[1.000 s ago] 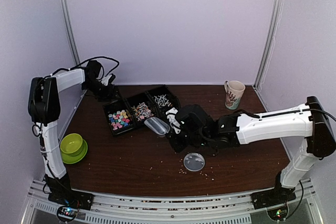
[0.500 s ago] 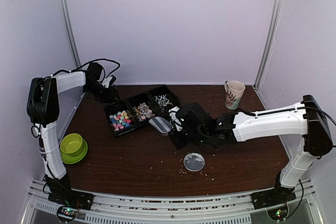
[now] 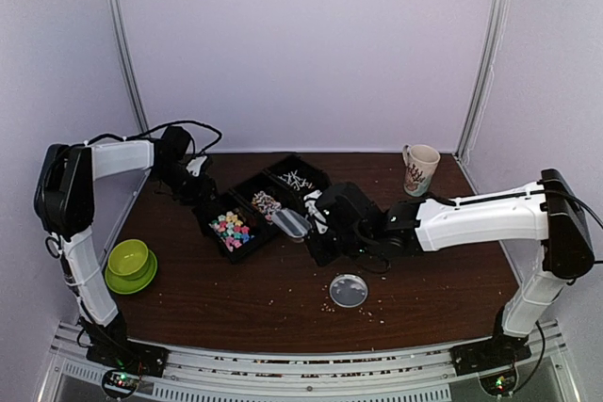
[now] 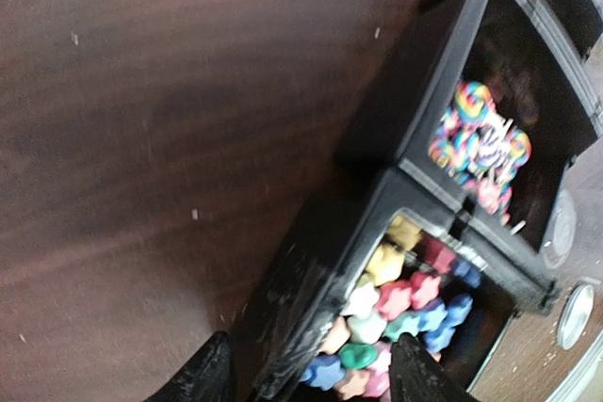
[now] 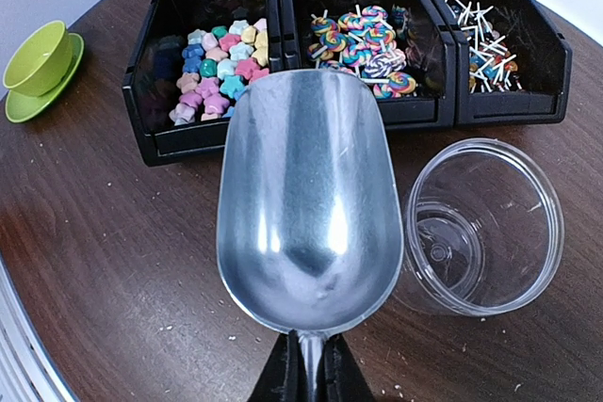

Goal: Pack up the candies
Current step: Move the plate to the center of the board.

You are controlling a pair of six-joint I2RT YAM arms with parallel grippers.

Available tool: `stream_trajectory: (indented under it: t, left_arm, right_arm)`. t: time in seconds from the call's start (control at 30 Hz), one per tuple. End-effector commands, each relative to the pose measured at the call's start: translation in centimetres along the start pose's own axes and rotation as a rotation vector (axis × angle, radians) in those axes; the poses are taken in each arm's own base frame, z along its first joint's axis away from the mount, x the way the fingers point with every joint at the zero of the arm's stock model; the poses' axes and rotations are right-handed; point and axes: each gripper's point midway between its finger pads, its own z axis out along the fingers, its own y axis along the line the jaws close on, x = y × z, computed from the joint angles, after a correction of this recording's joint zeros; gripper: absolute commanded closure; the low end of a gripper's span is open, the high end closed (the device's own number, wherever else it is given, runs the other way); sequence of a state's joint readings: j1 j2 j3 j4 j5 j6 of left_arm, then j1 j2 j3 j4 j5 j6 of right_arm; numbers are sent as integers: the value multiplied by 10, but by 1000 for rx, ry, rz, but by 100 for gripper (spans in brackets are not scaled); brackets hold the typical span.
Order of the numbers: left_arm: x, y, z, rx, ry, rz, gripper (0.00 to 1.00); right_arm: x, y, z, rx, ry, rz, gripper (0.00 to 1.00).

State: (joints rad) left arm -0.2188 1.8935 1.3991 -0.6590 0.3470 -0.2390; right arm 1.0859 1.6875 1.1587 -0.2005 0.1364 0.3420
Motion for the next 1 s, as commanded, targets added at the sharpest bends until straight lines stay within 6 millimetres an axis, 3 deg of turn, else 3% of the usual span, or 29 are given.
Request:
stream_trajectory:
  t: [0.0, 0.17, 0.53, 0.97]
  left_arm:
    - [13, 3, -3, -58, 20, 9, 42]
    - [12, 3, 7, -78, 42, 64, 42]
    - [-12, -11, 20, -48, 73, 133, 47]
    - [-16, -9, 33, -81, 126, 194, 61]
  right_arm:
    - [-13, -2, -9, 4, -14, -22, 100]
    - [-18, -7, -24, 15, 19, -97, 100]
    - [-15, -12, -53, 11, 100, -211, 100]
    - [-10, -8, -63, -34, 100, -211, 100]
